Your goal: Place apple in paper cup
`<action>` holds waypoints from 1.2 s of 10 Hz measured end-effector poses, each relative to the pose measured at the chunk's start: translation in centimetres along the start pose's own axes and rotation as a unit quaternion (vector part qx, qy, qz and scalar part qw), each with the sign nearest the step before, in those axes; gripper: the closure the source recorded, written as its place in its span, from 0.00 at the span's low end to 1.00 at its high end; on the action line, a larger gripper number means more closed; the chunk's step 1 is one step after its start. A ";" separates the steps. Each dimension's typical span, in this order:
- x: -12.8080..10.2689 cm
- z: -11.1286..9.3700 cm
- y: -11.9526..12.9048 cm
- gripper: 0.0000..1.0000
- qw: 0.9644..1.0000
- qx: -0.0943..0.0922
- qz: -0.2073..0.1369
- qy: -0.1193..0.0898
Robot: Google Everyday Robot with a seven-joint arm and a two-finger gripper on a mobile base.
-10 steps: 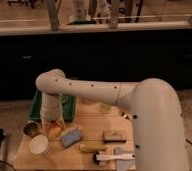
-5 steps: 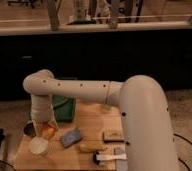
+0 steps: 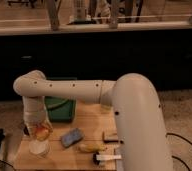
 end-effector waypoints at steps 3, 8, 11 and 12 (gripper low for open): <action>0.2 0.3 -1.3 1.00 1.000 -0.001 -0.014 -0.004; 0.7 1.1 -2.8 1.00 1.000 0.001 -0.005 0.002; 0.8 1.5 -3.4 0.93 1.000 0.008 0.005 0.005; 0.8 1.6 -3.4 0.82 1.000 0.010 0.008 0.004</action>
